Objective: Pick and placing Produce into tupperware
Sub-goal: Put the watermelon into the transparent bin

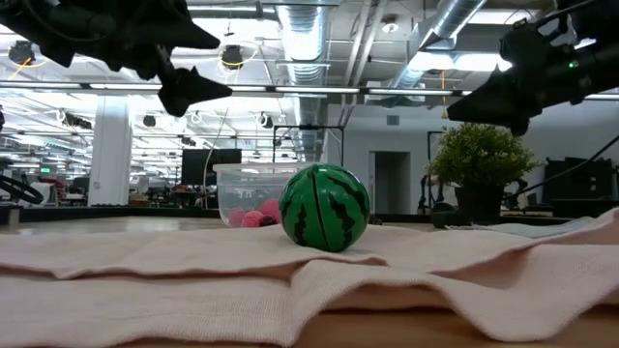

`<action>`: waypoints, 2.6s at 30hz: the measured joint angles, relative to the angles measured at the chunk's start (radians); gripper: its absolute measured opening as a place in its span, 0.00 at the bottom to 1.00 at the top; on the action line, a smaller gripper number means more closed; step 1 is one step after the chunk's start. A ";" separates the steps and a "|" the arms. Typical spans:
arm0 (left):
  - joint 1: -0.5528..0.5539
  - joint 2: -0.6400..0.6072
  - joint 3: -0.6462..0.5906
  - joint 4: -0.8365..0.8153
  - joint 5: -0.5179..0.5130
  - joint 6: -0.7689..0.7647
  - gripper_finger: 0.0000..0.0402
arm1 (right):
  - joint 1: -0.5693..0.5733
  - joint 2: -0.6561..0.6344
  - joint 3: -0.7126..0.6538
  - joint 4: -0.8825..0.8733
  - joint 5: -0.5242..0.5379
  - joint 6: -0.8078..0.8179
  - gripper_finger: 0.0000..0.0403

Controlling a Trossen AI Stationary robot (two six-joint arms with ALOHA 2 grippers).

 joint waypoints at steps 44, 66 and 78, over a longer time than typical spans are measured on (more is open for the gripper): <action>-0.489 0.351 0.045 0.225 -0.527 -0.394 0.90 | 0.012 0.000 0.000 0.018 -0.030 0.158 0.23; -0.497 0.567 0.243 0.211 -0.655 -0.616 0.90 | 0.012 0.000 0.000 -0.004 -0.031 0.156 0.23; -0.500 0.607 0.272 0.158 -0.668 -0.715 0.90 | 0.012 0.000 0.000 -0.016 -0.031 0.155 0.23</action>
